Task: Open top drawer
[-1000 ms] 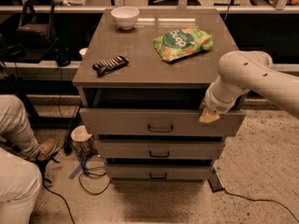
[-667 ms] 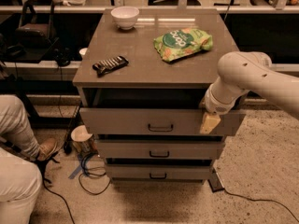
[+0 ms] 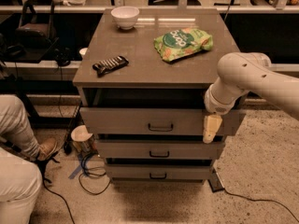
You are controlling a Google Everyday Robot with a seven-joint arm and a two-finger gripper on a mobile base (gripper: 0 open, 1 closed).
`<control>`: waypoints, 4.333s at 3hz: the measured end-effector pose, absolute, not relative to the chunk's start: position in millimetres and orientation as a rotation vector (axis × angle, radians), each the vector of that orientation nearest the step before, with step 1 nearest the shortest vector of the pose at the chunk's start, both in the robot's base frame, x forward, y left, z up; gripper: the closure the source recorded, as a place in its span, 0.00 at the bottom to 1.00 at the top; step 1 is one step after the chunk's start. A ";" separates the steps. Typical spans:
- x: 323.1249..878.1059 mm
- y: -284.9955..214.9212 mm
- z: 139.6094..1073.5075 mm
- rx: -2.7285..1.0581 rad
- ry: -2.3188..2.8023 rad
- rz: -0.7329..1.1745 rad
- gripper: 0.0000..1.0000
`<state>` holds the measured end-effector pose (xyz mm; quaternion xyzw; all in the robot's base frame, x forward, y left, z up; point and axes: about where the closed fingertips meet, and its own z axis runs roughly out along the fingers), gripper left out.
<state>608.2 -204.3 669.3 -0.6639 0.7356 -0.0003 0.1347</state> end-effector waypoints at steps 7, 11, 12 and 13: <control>559.6 -229.4 662.4 -1.832 2.270 0.102 1.00; 558.2 -227.6 658.2 -1.840 2.271 0.111 0.05; 552.1 -222.1 658.2 -1.900 2.243 0.116 0.00; 534.2 -210.4 659.1 -2.018 2.208 0.138 0.00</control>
Offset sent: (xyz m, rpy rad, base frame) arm -0.0141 -0.0063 -0.0118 0.0320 0.0918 -0.0193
